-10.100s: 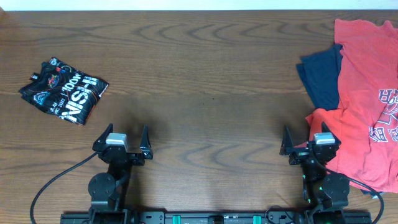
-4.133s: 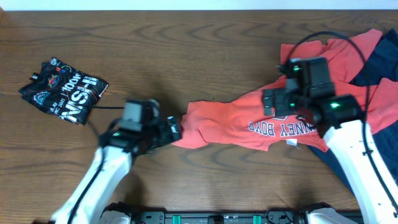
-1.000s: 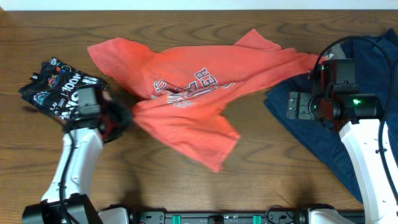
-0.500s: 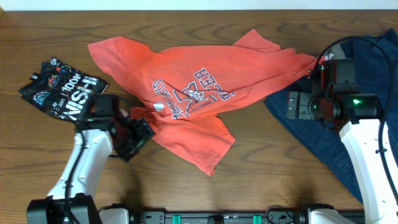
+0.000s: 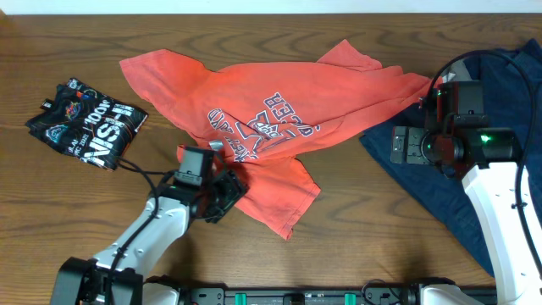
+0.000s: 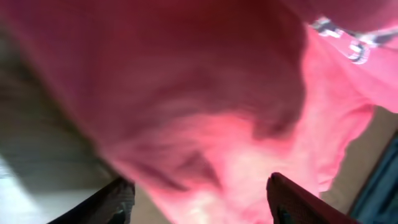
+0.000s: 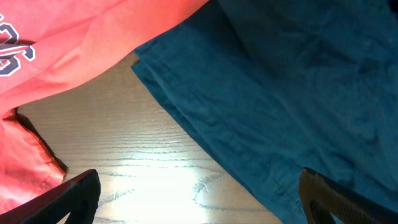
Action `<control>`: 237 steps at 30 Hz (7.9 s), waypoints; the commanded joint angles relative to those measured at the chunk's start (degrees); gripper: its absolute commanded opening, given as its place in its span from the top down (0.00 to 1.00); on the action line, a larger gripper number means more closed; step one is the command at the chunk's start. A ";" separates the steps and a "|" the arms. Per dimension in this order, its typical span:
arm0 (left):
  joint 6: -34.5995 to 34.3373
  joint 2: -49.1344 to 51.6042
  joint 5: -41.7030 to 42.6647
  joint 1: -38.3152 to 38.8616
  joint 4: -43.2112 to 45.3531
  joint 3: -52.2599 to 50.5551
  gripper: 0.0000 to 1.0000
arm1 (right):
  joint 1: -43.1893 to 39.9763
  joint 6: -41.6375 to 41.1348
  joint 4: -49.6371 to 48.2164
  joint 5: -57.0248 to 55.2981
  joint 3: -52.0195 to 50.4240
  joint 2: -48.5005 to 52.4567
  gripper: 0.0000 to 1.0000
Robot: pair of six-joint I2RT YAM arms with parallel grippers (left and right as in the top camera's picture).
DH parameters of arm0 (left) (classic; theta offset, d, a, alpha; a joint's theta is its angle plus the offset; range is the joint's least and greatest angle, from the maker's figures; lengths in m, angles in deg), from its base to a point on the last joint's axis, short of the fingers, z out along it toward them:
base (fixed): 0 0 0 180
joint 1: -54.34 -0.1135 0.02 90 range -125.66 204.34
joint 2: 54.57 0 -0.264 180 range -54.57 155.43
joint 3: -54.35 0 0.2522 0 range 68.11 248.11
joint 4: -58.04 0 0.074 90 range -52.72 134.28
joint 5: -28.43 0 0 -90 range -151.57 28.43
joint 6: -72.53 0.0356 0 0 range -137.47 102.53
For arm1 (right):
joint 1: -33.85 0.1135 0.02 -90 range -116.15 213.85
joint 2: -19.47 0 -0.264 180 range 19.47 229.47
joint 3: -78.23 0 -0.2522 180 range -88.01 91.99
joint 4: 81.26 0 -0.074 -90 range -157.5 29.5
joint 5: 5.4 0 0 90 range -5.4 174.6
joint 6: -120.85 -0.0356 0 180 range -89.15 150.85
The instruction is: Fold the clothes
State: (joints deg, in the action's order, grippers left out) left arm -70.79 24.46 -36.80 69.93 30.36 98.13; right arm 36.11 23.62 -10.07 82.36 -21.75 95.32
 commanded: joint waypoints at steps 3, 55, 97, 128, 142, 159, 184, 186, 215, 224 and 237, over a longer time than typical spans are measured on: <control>-5.57 5.11 -1.42 3.87 5.33 -2.78 0.34 | -0.48 0.00 0.02 -0.55 0.59 -0.20 0.01; 27.82 -13.07 1.60 -45.94 -26.56 2.19 0.94 | -18.03 -2.10 -36.98 -6.99 0.48 39.21 0.90; 30.84 -13.07 1.60 -45.90 -26.60 2.19 0.94 | 0.37 2.08 -44.61 8.55 5.95 37.75 0.19; 30.82 -13.07 1.60 -45.90 -26.56 2.19 0.94 | 4.46 -3.48 -12.39 8.76 11.56 17.75 0.99; 30.82 -13.07 1.57 -45.90 -26.34 2.19 0.94 | 4.48 -9.11 -35.10 13.38 11.63 31.12 0.41; 30.82 -13.07 1.57 -45.90 -26.10 2.19 0.94 | 0.52 -11.89 -2.01 2.05 6.73 28.81 0.19; 30.82 -13.07 1.60 -45.90 -26.12 2.19 0.94 | 1.88 -25.49 -24.06 3.96 -11.17 28.79 0.75; 30.82 -13.07 1.60 -45.90 -26.14 2.19 0.94 | 1.90 -25.49 -24.41 3.98 -11.19 28.79 0.74; 37.86 -13.27 10.99 -44.48 -34.69 8.00 0.94 | -2.10 -17.31 -8.48 6.84 0.42 14.99 0.99; 41.27 -13.29 12.31 -38.86 -43.06 33.18 0.94 | -9.62 -5.79 7.50 10.64 19.98 3.65 0.99; 40.83 -13.73 13.81 -38.66 -50.31 66.10 0.94 | -13.16 -2.82 12.04 8.24 38.25 -2.36 0.99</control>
State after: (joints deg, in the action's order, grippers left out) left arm -30.70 11.25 -23.60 31.27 -19.86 159.48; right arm 24.27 19.25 2.06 92.65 12.08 96.04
